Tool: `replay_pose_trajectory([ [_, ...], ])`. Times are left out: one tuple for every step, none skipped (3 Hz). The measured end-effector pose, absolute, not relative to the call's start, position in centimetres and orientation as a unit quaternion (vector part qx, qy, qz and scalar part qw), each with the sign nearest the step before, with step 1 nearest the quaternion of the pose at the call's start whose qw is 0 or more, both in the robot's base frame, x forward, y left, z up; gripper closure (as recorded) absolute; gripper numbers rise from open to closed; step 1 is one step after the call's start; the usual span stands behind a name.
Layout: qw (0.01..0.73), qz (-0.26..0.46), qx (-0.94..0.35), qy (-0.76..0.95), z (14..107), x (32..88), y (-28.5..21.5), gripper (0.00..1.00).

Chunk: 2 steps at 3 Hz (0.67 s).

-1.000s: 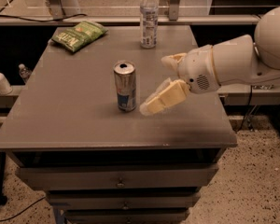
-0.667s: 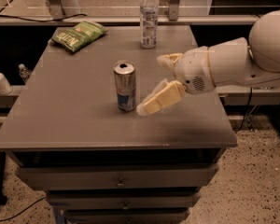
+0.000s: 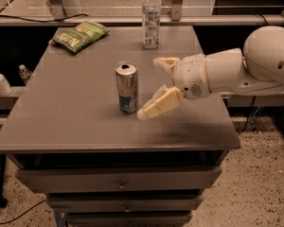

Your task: Move redbull can near green jalapeno chip bag

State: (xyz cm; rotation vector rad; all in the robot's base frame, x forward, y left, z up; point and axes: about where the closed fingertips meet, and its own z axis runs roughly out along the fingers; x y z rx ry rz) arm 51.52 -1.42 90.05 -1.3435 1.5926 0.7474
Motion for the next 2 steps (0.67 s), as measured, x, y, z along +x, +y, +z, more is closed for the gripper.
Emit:
replay_pose_trajectory([
  [0.465, 0.305, -0.544, 0.629, 89.0, 52.4, -1.3, 0.00],
  [0.489, 0.312, -0.528, 0.620, 88.7, 54.0, -0.9, 0.00],
])
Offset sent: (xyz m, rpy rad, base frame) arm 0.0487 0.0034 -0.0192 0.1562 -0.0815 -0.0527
